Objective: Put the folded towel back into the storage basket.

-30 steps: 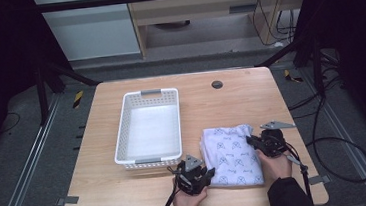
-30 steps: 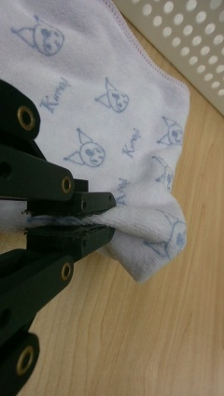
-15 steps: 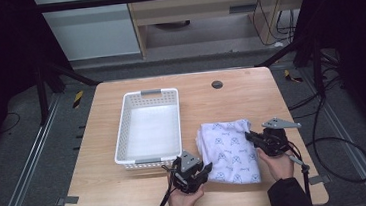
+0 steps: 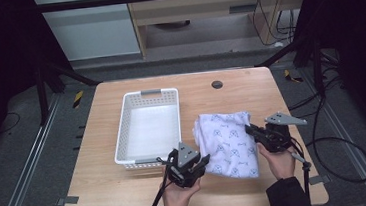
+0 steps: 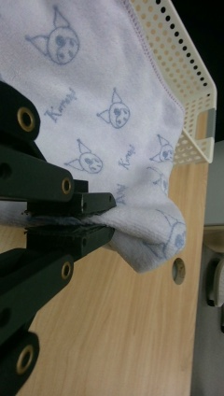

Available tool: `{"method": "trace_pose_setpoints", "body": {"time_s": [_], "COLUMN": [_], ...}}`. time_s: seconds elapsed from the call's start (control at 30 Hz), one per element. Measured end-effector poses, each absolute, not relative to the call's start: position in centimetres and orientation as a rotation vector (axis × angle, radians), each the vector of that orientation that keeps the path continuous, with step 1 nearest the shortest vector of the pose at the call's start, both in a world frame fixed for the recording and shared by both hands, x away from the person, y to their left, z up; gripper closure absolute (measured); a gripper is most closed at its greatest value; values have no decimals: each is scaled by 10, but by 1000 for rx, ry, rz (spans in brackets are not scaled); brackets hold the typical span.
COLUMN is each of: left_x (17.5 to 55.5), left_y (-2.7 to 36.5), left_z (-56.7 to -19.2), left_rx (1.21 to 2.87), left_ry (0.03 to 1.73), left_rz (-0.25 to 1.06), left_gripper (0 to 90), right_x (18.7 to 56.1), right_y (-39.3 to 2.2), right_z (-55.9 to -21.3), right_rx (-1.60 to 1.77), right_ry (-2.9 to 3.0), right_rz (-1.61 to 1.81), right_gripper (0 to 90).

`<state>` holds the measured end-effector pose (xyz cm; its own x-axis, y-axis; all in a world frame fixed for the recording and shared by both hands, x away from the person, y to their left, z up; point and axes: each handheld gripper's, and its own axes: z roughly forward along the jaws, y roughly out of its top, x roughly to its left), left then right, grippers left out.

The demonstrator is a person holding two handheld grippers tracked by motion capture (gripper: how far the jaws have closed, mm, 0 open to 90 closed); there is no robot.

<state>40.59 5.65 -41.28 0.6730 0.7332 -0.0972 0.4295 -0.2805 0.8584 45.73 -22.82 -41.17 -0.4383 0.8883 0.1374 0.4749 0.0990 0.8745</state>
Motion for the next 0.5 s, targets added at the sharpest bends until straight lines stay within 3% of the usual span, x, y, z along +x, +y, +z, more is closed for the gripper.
{"method": "trace_pose_setpoints", "body": {"time_s": [0.5], "left_x": [406], "left_y": [80], "left_z": [-366], "left_rx": [1901], "left_ry": [867], "left_rz": [515], "left_gripper": [769], "right_x": [462], "right_y": [-204], "right_z": [-368], "right_rx": [1248], "right_ry": [1881], "right_rz": [1373], "right_gripper": [852]}}
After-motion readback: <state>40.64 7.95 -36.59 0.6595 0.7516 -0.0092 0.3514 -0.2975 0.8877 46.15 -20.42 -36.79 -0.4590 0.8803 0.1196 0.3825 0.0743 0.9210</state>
